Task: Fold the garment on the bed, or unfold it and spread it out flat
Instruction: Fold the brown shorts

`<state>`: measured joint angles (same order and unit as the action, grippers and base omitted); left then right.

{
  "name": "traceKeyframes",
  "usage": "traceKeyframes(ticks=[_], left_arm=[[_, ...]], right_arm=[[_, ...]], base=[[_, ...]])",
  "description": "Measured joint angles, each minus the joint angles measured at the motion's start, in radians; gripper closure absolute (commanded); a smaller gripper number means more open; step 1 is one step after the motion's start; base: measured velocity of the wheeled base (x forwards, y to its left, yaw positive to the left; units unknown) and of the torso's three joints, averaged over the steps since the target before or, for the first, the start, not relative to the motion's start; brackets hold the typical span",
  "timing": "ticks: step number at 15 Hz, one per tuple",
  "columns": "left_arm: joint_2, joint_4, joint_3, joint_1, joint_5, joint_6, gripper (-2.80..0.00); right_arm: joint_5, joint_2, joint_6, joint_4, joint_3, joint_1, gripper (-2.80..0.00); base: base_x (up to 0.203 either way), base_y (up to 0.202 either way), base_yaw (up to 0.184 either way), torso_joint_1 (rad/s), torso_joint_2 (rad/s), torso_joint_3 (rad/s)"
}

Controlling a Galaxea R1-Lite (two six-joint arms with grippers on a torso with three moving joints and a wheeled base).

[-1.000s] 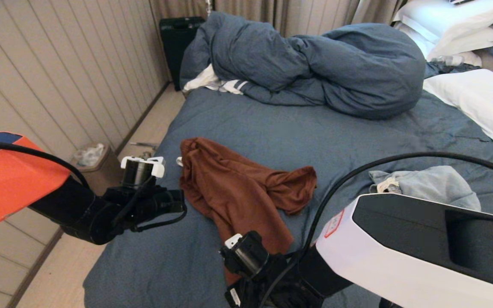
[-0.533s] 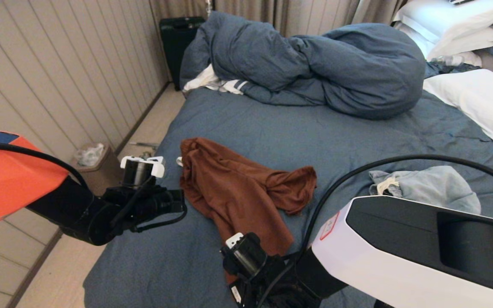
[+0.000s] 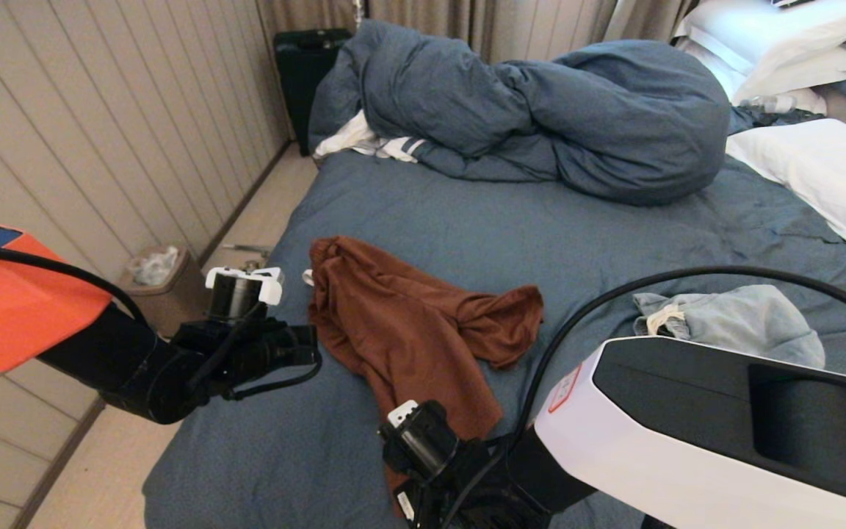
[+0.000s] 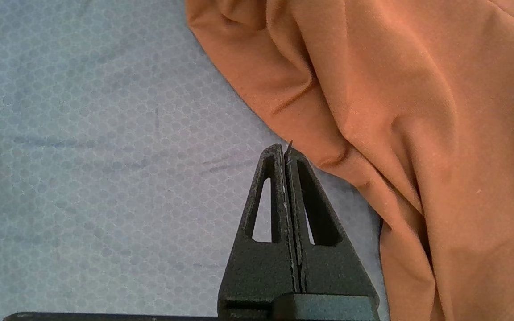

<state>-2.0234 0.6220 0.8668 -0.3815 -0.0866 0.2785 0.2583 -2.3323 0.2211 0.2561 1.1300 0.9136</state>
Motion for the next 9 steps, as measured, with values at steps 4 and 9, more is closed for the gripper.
traceKeyframes(ticks=[4, 9], left_arm=[[0.002, -0.001, 0.0, 0.0, 0.0, 0.0, 0.0], [0.006, -0.001, 0.0, 0.0, 0.0, 0.002, 0.0]], right_arm=[[0.005, 0.046, 0.0, -0.006, -0.024, -0.008, 0.0], [-0.043, 0.309, -0.031, -0.107, -0.221, -0.093, 0.0]], base=[[0.0, 0.0, 0.0, 0.0, 0.0, 0.0], [0.0, 0.0, 0.0, 0.0, 0.0, 0.0]])
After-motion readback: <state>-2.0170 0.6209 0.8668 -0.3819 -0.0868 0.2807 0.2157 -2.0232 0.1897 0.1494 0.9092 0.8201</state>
